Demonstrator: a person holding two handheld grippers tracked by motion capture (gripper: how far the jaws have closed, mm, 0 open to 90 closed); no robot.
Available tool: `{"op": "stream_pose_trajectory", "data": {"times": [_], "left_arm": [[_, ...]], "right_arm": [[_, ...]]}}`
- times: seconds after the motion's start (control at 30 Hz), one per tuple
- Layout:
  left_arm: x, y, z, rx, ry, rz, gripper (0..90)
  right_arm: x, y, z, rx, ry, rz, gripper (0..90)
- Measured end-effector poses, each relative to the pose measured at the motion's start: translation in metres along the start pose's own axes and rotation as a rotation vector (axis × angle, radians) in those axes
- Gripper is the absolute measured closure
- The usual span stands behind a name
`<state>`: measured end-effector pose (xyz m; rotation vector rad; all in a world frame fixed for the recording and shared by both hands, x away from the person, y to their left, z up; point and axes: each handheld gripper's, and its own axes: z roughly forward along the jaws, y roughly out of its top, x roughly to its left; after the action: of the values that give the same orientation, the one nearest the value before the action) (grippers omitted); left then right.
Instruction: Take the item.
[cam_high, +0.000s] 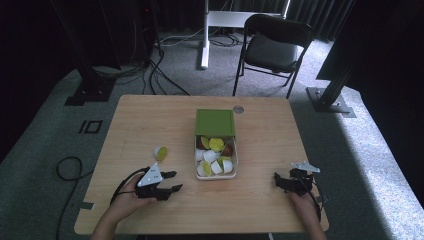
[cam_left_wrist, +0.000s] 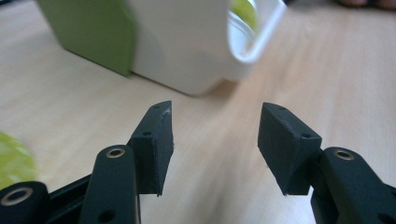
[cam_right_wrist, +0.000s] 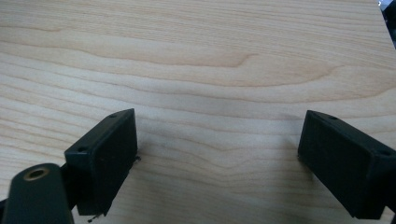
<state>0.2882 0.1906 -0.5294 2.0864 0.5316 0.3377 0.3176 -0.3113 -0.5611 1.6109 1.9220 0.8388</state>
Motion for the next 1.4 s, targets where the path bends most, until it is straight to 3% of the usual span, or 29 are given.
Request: {"op": "stream_pose_trajectory", "data": {"times": [0.2, 0.3, 0.33, 0.5, 0.7, 1.0, 1.17, 1.4], "left_arm": [[-0.003, -0.012, 0.000, 0.047, -0.032, -0.003, 45.7], [-0.005, -0.019, -0.001, 0.095, -0.063, 0.020, 40.5], [-0.006, -0.021, -0.001, 0.100, -0.059, 0.042, 39.2], [-0.002, -0.030, -0.007, 0.108, -0.067, 0.031, 28.5], [0.000, -0.039, -0.016, 0.157, -0.074, 0.079, 28.4], [0.004, -0.044, -0.023, 0.204, -0.070, 0.053, 25.1], [0.004, -0.044, -0.021, 0.216, -0.060, 0.025, 20.0], [0.005, -0.044, -0.021, 0.217, -0.058, 0.023, 19.2]], "right_arm": [[0.000, 0.000, 0.000, 0.000, 0.000, 0.000, 11.4], [0.000, 0.000, 0.000, 0.000, 0.000, 0.000, 11.4], [0.000, 0.000, 0.000, 0.000, 0.000, 0.000, 11.4], [0.000, 0.000, 0.000, 0.000, 0.000, 0.000, 11.4], [0.000, 0.000, 0.000, -0.002, -0.001, -0.004, 11.4], [0.000, 0.000, 0.000, -0.002, -0.001, -0.003, 11.4], [0.000, 0.000, 0.000, -0.002, 0.000, -0.004, 11.4], [0.000, 0.000, 0.000, -0.002, 0.000, -0.004, 11.4]]}}
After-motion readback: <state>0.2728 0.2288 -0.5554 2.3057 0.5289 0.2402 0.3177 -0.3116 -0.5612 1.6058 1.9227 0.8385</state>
